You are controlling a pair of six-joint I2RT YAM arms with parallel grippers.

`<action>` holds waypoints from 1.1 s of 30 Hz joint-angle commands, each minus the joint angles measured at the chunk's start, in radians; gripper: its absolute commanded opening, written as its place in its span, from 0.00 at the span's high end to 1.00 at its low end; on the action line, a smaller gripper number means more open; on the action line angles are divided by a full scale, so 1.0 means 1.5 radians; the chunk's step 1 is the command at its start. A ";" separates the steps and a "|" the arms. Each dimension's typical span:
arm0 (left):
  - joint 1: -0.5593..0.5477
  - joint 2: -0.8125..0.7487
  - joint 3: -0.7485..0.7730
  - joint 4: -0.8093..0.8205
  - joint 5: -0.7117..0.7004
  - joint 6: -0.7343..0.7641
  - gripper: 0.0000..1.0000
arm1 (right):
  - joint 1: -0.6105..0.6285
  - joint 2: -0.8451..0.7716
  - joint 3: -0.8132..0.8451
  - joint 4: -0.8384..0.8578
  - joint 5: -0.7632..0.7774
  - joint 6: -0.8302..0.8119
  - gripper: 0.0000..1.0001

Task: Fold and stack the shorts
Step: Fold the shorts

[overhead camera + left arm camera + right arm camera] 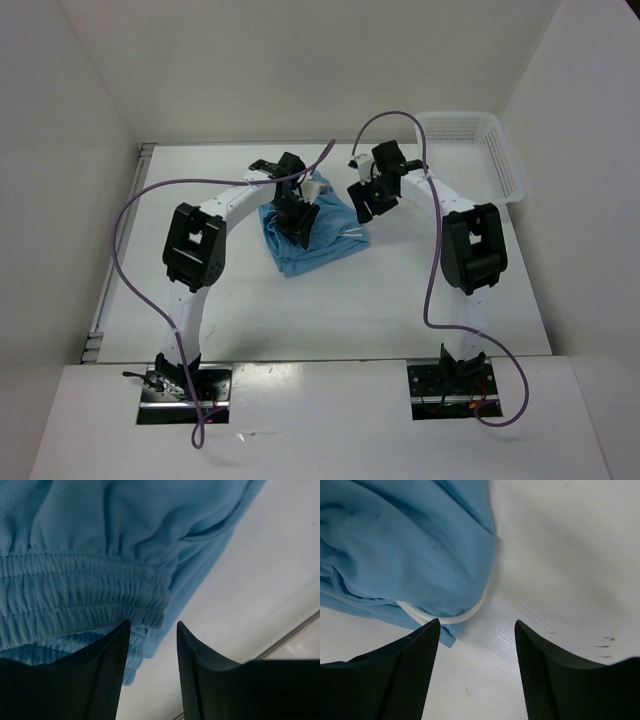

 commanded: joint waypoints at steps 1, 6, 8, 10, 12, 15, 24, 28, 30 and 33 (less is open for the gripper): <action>-0.011 -0.005 0.023 0.003 -0.026 0.003 0.50 | -0.002 0.000 -0.034 0.045 -0.029 0.009 0.33; -0.027 0.020 0.040 0.010 -0.078 0.003 0.50 | -0.002 0.000 -0.049 0.057 -0.041 0.009 0.31; -0.027 0.020 0.032 0.010 -0.090 0.003 0.50 | -0.008 0.006 -0.056 0.064 -0.041 0.009 0.30; -0.027 0.004 0.007 0.016 -0.110 0.003 0.50 | -0.009 0.006 -0.063 0.070 -0.041 0.009 0.30; -0.027 -0.015 -0.011 0.016 -0.123 0.003 0.49 | -0.009 0.012 -0.069 0.070 -0.041 0.009 0.29; -0.027 -0.034 -0.037 0.016 -0.123 0.003 0.47 | -0.009 0.012 -0.082 0.076 -0.041 0.015 0.28; -0.014 -0.038 -0.037 0.016 -0.106 0.003 0.46 | -0.009 0.018 -0.082 0.077 -0.041 0.021 0.28; 0.004 -0.019 -0.006 0.016 -0.028 0.003 0.46 | -0.009 0.018 -0.089 0.077 -0.047 0.021 0.28; 0.011 0.005 0.004 0.016 -0.016 0.003 0.46 | -0.009 0.018 -0.103 0.083 -0.041 0.021 0.28; 0.024 0.026 0.004 0.016 -0.016 0.003 0.46 | -0.009 0.018 -0.109 0.083 -0.041 0.021 0.28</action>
